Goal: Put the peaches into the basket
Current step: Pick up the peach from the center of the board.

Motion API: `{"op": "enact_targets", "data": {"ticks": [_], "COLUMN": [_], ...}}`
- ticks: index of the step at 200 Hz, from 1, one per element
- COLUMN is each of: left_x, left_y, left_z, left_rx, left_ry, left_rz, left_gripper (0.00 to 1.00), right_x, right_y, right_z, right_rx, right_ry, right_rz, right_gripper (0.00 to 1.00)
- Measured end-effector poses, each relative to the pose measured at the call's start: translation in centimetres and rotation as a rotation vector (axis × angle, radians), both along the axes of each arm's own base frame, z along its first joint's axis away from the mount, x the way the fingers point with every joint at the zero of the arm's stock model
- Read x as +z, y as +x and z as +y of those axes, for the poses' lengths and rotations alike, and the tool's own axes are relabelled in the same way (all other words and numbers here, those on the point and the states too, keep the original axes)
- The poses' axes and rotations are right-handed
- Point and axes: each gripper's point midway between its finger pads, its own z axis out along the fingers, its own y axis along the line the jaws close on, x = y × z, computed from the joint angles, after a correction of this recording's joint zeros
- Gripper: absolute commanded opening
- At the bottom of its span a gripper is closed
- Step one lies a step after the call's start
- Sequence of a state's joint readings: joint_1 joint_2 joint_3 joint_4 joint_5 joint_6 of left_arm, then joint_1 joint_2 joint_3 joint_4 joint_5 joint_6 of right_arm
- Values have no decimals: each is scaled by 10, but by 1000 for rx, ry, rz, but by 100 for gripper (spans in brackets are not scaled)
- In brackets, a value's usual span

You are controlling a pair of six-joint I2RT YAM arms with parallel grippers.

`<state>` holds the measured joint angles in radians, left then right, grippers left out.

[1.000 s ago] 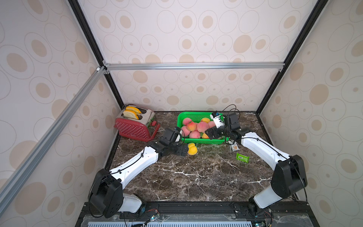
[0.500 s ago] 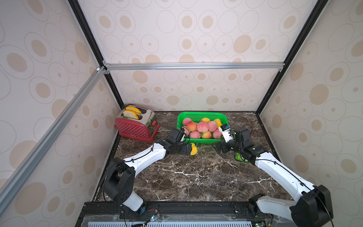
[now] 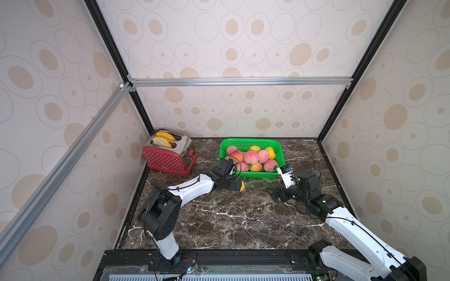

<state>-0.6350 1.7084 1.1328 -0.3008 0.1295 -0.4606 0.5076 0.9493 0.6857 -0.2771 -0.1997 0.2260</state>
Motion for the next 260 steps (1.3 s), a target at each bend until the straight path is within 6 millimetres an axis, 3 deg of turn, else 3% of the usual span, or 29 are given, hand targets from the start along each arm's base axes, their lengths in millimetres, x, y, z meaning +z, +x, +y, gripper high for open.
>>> {"op": "enact_targets", "data": {"ticks": [32,236,260], "left_x": [-3,-31,-32], "left_y": [2,15,15], "left_z": [-3,-25,-26], "left_rx": [-3,-6,-8], "left_ry": [-1,-10,-12], "left_rz": [1,25,25], "left_gripper": [99,99,95], "right_x": [-6,5,4], "right_y": [-5,-11,-11], "right_z": [0,-7,-8], "right_rx": [-3,-27,-28], "right_ry": [3,29,28], "right_rz": [17,-21,-19], "right_gripper": [96,97,97]}}
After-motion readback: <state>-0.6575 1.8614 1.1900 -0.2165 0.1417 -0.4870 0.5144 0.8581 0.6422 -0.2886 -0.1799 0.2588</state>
